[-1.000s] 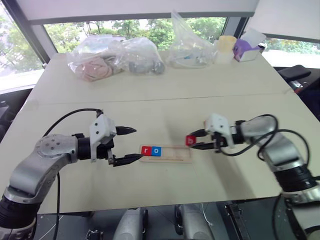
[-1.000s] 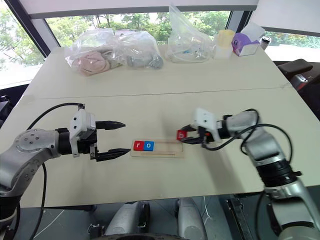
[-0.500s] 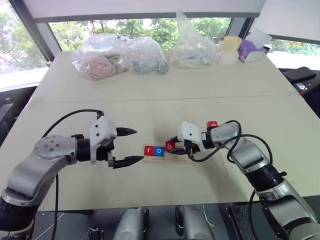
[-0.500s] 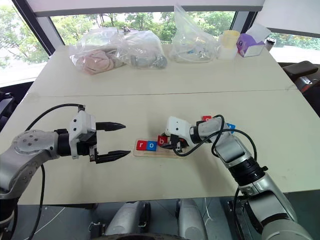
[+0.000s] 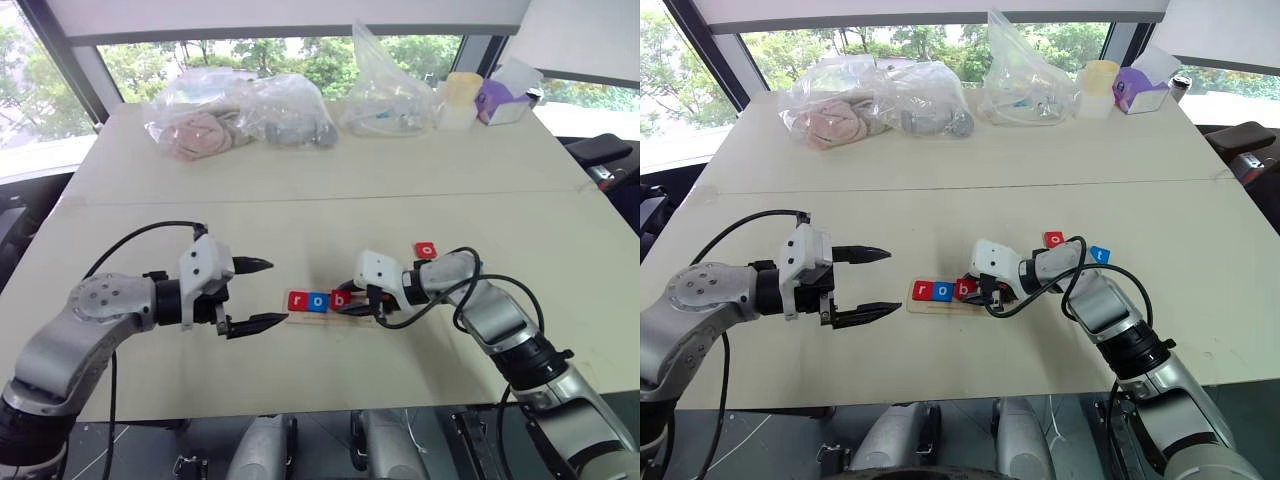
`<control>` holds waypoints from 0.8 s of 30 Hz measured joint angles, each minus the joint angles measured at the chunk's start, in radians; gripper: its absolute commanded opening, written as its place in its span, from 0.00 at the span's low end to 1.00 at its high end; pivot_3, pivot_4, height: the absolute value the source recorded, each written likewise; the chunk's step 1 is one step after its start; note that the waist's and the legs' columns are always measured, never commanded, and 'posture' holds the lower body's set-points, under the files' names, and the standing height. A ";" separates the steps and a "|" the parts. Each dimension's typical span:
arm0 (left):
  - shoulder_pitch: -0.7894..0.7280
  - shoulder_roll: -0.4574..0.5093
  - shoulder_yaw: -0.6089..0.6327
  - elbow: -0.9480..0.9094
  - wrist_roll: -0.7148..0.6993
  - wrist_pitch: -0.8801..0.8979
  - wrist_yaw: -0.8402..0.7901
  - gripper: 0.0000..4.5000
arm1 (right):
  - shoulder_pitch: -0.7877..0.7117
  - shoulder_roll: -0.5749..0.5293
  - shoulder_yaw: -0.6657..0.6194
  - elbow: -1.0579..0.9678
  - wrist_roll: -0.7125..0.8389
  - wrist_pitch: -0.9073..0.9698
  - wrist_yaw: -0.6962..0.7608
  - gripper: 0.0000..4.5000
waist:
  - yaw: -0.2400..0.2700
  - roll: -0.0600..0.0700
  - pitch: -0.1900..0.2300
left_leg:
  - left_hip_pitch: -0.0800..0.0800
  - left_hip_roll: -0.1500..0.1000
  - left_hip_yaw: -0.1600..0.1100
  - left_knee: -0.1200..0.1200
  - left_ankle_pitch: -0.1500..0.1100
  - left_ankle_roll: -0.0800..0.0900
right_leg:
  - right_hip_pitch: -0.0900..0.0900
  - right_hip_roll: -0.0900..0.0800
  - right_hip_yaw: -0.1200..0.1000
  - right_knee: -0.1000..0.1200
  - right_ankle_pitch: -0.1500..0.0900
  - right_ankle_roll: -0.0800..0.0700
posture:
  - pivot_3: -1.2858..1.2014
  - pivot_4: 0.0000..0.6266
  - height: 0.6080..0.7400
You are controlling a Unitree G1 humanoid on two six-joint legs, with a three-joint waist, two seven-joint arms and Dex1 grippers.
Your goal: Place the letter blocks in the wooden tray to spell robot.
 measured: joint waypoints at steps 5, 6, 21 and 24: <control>0.000 -0.002 -0.002 0.001 0.000 0.000 0.001 1.00 | 0.004 0.000 0.000 -0.023 0.006 0.022 0.000 0.26 | 0.000 0.000 0.000 | 0.000 0.000 0.000 0.000 0.000 0.000 | 0.000 0.000 -0.001 0.000 0.000 0.000 | 0.52 0.24 0.89; 0.000 -0.003 -0.002 0.001 0.000 0.000 0.001 1.00 | 0.004 0.000 0.000 -0.025 0.006 0.026 0.000 0.26 | 0.000 0.000 0.000 | 0.000 0.000 0.000 0.000 0.000 0.000 | 0.000 0.000 -0.001 0.000 0.000 0.000 | 0.52 0.24 0.89; 0.004 0.002 -0.002 -0.001 0.000 0.000 -0.005 1.00 | 0.009 0.000 0.011 -0.024 0.012 0.035 -0.003 0.26 | 0.000 0.000 0.000 | 0.000 0.000 0.000 0.000 0.000 0.000 | 0.000 0.000 -0.001 0.000 0.000 0.000 | 0.52 0.24 0.89; 0.004 0.002 -0.002 -0.001 0.000 0.000 -0.005 1.00 | 0.009 0.000 0.012 -0.021 0.012 0.034 -0.006 0.49 | 0.000 0.000 0.000 | 0.000 0.000 0.000 0.000 0.000 0.000 | 0.000 0.000 -0.001 0.000 0.000 0.000 | 0.52 0.24 0.89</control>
